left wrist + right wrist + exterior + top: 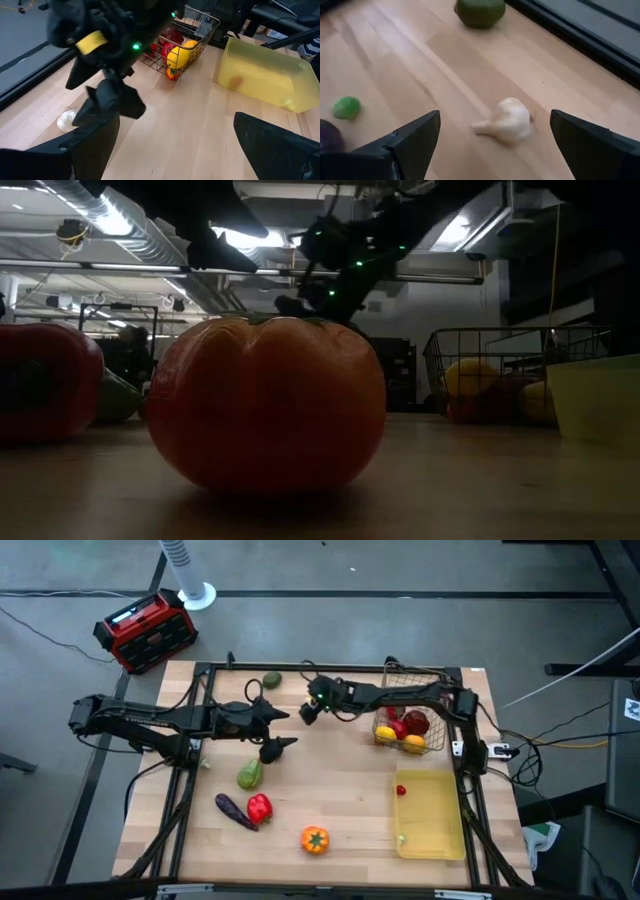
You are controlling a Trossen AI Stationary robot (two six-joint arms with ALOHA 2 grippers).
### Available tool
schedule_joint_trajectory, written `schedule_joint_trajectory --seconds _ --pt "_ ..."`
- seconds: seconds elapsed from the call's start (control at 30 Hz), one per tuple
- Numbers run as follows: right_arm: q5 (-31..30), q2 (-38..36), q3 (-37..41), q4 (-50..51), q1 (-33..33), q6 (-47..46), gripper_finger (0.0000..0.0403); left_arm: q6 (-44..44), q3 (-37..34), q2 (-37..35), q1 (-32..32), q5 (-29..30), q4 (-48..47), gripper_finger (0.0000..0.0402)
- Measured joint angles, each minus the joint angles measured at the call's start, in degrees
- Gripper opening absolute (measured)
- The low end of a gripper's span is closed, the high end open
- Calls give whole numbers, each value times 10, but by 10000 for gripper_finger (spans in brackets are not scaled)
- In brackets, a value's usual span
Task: Sort produce into baskets
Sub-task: Put the garlic into the yellow bin
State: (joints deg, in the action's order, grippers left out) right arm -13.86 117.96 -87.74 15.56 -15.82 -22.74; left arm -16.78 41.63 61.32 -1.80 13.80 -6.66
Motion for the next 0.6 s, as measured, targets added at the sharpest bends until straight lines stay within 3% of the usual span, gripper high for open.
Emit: schedule_joint_trajectory --seconds 0.2,0.37,0.6 --pt "16 54 -66 59 -17 0 372 0 0 0 0 0 -2 388" --pt "46 73 -71 75 -33 -27 372 2 0 0 5 0 -3 388" --pt "45 76 -70 102 -39 -27 362 2 0 0 7 0 -3 388"
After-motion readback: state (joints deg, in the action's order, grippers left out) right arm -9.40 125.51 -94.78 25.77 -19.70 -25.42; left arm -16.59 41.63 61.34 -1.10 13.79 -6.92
